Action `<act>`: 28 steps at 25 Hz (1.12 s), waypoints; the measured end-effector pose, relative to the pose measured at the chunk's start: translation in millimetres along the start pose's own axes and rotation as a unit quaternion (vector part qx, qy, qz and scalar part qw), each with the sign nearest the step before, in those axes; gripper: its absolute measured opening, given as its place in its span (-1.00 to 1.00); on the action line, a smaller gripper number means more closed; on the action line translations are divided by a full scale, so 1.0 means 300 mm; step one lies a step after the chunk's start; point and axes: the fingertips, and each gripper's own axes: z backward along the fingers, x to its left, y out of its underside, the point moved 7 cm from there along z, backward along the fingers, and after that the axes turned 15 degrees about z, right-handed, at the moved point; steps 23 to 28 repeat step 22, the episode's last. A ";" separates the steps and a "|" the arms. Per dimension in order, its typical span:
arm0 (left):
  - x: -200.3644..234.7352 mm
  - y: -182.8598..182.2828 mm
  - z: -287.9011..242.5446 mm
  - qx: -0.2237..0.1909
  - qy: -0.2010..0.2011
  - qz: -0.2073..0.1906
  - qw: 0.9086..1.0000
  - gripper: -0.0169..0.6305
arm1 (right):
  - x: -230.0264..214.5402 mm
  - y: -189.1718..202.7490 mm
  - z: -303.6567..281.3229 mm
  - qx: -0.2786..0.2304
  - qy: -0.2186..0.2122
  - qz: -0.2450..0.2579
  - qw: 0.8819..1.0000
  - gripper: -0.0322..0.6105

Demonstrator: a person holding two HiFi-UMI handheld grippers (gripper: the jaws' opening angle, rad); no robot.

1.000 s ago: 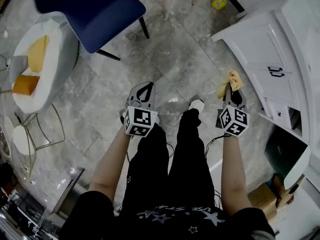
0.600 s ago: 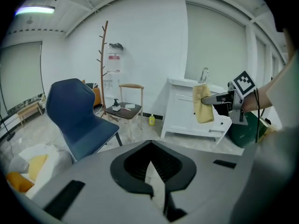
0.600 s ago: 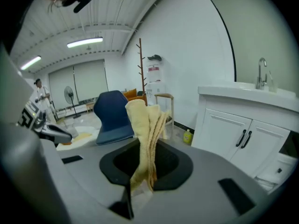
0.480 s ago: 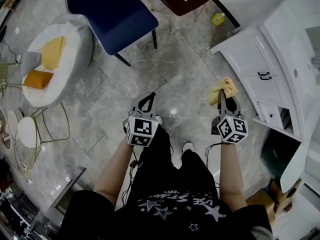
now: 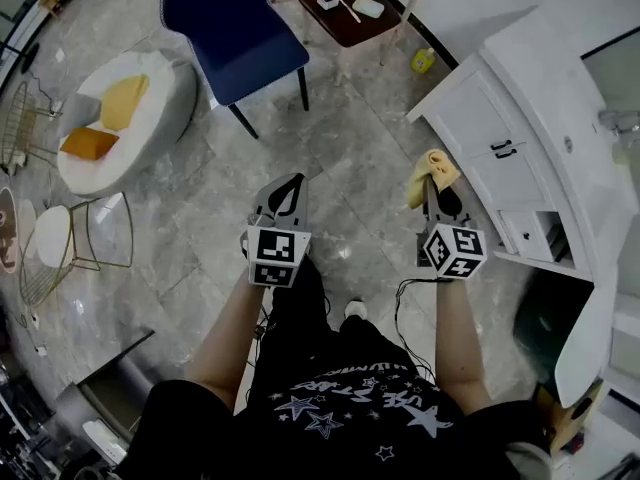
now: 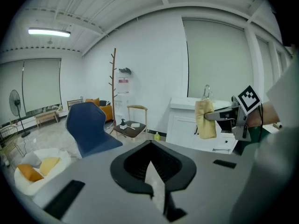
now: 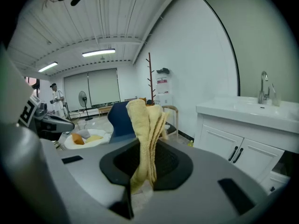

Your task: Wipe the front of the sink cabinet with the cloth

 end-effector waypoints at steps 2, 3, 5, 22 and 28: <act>-0.096 0.002 0.073 -0.012 0.006 0.004 1.000 -0.90 | -0.008 0.003 0.099 -0.010 -0.005 0.004 1.000 -0.70; -0.144 0.007 0.110 -0.017 0.009 0.003 1.000 -0.90 | -0.013 0.004 0.151 -0.015 -0.006 0.004 1.000 -0.70; -0.236 0.019 0.181 -0.026 0.015 0.002 1.000 -0.90 | -0.027 0.009 0.256 -0.025 -0.009 0.006 1.000 -0.70; -0.799 0.170 0.662 -0.087 0.004 0.010 0.996 -0.90 | -0.134 0.207 0.970 -0.054 -0.030 0.010 0.998 -0.70; -0.799 0.170 0.662 -0.087 0.004 0.010 0.996 -0.90 | -0.134 0.207 0.970 -0.054 -0.030 0.010 0.998 -0.70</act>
